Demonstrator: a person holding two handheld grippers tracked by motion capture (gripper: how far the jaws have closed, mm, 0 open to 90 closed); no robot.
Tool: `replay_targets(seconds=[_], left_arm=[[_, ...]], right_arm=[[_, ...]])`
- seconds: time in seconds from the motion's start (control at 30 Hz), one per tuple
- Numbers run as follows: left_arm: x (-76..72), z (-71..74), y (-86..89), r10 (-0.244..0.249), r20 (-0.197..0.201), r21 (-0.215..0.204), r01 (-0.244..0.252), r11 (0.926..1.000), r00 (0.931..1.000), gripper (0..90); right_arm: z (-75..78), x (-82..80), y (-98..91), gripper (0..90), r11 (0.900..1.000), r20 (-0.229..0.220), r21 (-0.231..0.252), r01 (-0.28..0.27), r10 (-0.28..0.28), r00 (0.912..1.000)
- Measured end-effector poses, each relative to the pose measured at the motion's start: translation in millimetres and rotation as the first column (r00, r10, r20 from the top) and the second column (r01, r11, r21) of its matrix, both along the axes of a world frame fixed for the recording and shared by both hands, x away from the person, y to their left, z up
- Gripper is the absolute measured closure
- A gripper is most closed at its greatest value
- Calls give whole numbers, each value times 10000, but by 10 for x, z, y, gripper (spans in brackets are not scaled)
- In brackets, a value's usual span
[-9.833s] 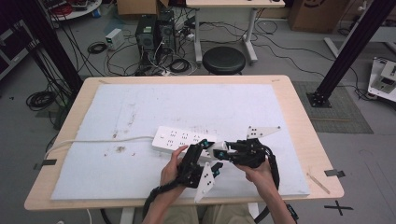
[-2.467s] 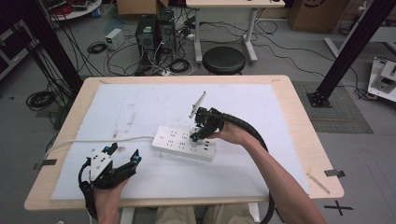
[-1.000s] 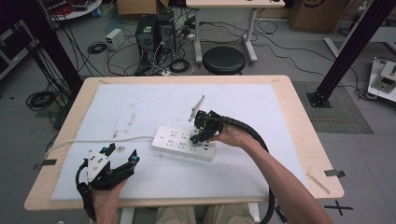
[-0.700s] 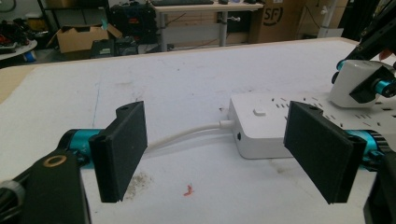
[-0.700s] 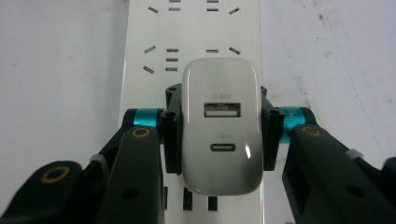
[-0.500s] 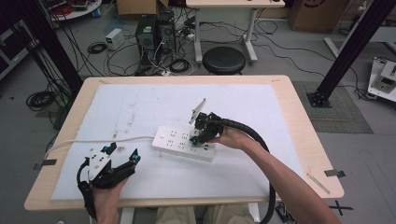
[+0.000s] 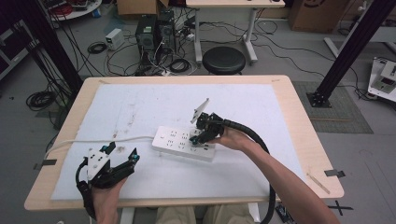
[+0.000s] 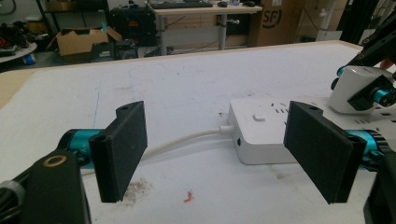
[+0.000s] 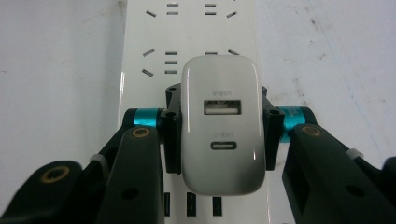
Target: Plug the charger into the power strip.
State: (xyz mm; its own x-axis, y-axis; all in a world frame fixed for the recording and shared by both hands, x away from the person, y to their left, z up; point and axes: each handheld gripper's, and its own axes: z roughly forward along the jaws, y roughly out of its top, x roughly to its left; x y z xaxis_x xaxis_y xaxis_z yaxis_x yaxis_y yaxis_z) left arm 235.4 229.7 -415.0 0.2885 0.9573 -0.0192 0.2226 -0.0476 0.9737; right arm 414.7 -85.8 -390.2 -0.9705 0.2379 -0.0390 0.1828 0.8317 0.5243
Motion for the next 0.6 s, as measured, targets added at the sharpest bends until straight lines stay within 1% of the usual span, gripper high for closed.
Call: replay_targets(seconds=[0.07,0.23,0.27,0.37,0.47,0.53,0.6], left_arm=[[16,14,0,-17,5,40,17,10000,10000,215],[27,34,-32,-90,63,70,90,9999,9999,215],[24,35,-36,-103,46,64,103,9999,9999,215],[16,30,-39,-97,74,92,97,9999,9999,215],[10,22,-39,-106,38,64,106,9999,9999,215],[-5,21,-34,-70,86,117,69,9999,9999,215],[-9,22,-34,-64,82,55,64,10000,9999,215]], right_arm=[[-2,5,4,637,10000,11,-41,-38,38,10000],[-17,42,-7,638,9999,-181,109,-53,55,9998],[-16,55,-9,638,10000,-333,80,-7,10,9994],[-10,56,10,638,9999,-328,-84,-59,56,9994],[-10,37,16,638,9998,-212,-164,-87,83,9997],[-18,-41,40,638,9994,297,-337,15,-4,9996],[-22,-47,42,638,9994,368,-334,30,-17,9993]])
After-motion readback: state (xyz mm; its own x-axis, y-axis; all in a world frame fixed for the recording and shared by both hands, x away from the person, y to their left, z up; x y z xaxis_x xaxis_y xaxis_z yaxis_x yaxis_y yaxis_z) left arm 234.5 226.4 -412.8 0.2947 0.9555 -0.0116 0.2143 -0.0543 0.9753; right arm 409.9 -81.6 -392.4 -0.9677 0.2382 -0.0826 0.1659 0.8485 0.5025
